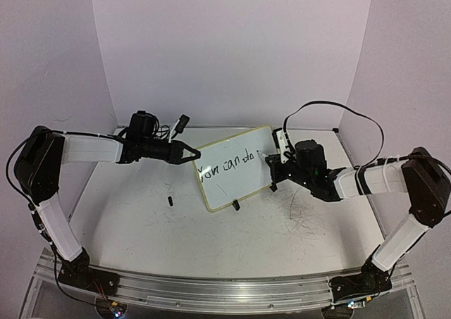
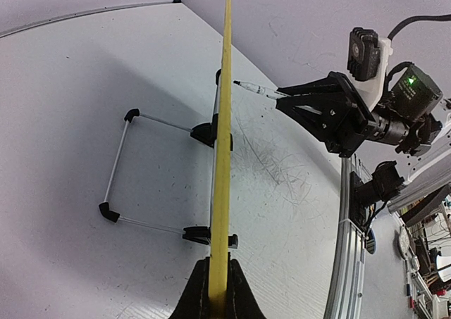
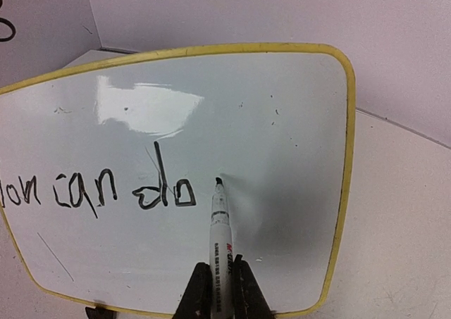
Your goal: Write a sentence on the whiteboard
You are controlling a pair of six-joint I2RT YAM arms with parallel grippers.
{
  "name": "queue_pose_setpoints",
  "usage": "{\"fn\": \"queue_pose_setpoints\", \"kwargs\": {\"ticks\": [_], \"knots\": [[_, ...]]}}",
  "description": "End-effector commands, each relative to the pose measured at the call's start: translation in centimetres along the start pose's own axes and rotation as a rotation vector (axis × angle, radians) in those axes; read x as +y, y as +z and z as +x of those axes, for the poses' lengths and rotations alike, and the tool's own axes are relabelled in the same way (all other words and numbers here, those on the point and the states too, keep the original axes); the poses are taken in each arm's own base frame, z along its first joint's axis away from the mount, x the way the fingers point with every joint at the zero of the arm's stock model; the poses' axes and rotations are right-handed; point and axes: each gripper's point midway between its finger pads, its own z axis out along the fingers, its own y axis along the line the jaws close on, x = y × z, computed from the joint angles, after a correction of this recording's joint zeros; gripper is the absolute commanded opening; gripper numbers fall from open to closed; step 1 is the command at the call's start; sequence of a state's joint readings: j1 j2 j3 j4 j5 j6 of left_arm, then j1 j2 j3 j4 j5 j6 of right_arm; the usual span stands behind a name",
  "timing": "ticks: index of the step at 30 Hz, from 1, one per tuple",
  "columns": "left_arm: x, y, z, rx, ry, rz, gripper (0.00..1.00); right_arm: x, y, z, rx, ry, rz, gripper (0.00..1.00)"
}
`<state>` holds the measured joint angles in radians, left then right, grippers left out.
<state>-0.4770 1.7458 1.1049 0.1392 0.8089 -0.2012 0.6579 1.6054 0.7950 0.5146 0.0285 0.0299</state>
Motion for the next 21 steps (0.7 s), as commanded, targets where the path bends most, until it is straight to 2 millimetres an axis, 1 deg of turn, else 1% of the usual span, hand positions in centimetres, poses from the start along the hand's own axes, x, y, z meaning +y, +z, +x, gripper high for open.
{"fn": "queue_pose_setpoints", "kwargs": {"ticks": [1, 6, 12, 17, 21], "knots": [[-0.3, -0.2, -0.4, 0.006, 0.033, -0.002, 0.00, 0.1, 0.3, -3.0, -0.083, 0.004, 0.010, 0.00], [-0.2, -0.2, -0.3, 0.008, 0.031, 0.000, 0.00, 0.3, 0.6, -3.4, -0.091, 0.003, 0.006, 0.00], [-0.3, -0.2, -0.4, 0.007, 0.032, 0.000, 0.00, 0.4, 1.0, -3.4, -0.089, 0.001, 0.003, 0.00], [-0.3, -0.2, -0.4, 0.008, 0.030, 0.002, 0.00, 0.0, 1.2, -3.1, -0.080, 0.007, 0.024, 0.00], [-0.2, -0.2, -0.3, 0.009, 0.029, 0.001, 0.00, 0.0, 1.2, -2.3, -0.060, 0.011, 0.023, 0.00]]}}
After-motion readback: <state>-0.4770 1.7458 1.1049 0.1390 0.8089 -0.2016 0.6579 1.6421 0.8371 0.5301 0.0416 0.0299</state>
